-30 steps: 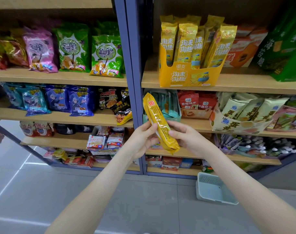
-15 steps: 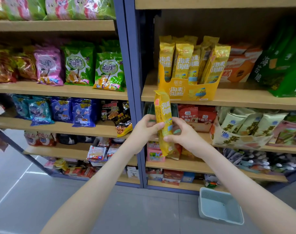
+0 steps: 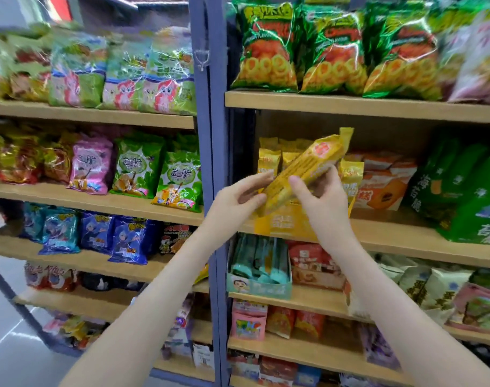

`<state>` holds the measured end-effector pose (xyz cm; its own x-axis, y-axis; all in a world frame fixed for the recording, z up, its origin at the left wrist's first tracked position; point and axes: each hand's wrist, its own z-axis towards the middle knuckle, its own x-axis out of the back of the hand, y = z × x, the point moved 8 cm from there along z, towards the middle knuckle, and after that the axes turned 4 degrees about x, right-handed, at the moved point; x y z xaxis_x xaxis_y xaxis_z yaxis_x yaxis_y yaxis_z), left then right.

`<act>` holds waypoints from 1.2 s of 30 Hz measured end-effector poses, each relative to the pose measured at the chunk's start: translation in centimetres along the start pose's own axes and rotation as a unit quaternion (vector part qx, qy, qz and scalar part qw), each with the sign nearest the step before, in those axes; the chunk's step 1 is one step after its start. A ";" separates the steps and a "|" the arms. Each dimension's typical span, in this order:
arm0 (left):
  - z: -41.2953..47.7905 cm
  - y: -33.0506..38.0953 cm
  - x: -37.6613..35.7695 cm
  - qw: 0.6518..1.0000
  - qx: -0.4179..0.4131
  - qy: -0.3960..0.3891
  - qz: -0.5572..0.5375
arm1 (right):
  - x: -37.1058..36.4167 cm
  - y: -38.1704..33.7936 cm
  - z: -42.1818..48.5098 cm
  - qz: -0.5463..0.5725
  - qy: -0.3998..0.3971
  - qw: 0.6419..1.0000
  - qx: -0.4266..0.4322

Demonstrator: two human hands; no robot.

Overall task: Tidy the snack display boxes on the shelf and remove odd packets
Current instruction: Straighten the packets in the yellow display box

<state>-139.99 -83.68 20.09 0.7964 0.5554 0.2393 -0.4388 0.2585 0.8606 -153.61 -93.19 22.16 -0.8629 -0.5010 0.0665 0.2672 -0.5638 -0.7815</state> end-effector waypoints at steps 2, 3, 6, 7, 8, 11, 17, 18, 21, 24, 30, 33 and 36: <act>0.8 -0.1 1.0 0.999 -0.031 0.021 0.036 | 0.7 -0.2 1.3 0.001 0.051 0.998 0.029; 1.2 -0.4 1.7 0.997 -0.036 0.039 0.049 | 0.7 0.1 1.6 -0.011 0.066 0.997 0.033; 2.9 -2.0 2.9 0.993 -0.043 0.068 0.086 | -0.1 2.0 2.2 -0.073 0.069 0.995 0.026; 3.5 -2.5 3.0 0.993 -0.046 0.064 0.093 | -0.6 2.6 2.1 -0.098 0.064 0.993 0.021; 4.1 -2.8 3.0 0.992 -0.051 0.055 0.101 | -1.0 3.2 2.0 -0.116 0.061 0.991 0.016; 5.4 -3.6 2.3 0.989 -0.075 0.016 0.124 | -1.7 4.1 2.0 -0.151 0.086 0.985 0.001; 7.6 -6.1 1.5 0.987 -0.080 -0.037 0.131 | -1.8 3.8 2.3 -0.205 0.158 0.966 0.001; 7.9 -6.5 1.5 0.988 -0.076 -0.041 0.129 | -1.9 3.8 2.3 -0.213 0.159 0.964 0.001; 8.1 -7.3 1.1 0.989 -0.069 -0.061 0.113 | -2.2 3.9 2.4 -0.239 0.151 0.959 -0.004; 8.3 -7.4 0.6 0.990 -0.068 -0.073 0.098 | -1.9 3.5 2.4 -0.244 0.175 0.954 0.006; 8.3 -7.2 -0.2 0.988 -0.086 -0.078 0.100 | -4.2 7.2 2.1 -0.337 0.027 0.937 -0.085; 8.3 -7.2 -0.2 0.988 -0.086 -0.073 0.103 | -5.2 9.1 1.6 -0.412 -0.025 0.905 -0.109; 8.6 -7.3 0.1 0.989 -0.094 -0.063 0.099 | -5.6 6.0 1.8 -0.418 0.032 0.907 0.050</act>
<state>-133.14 -92.30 17.66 0.7278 0.5094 0.4591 -0.6512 0.3035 0.6955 -146.40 -94.93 18.21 -0.8041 0.1661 0.5709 -0.4570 -0.7868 -0.4149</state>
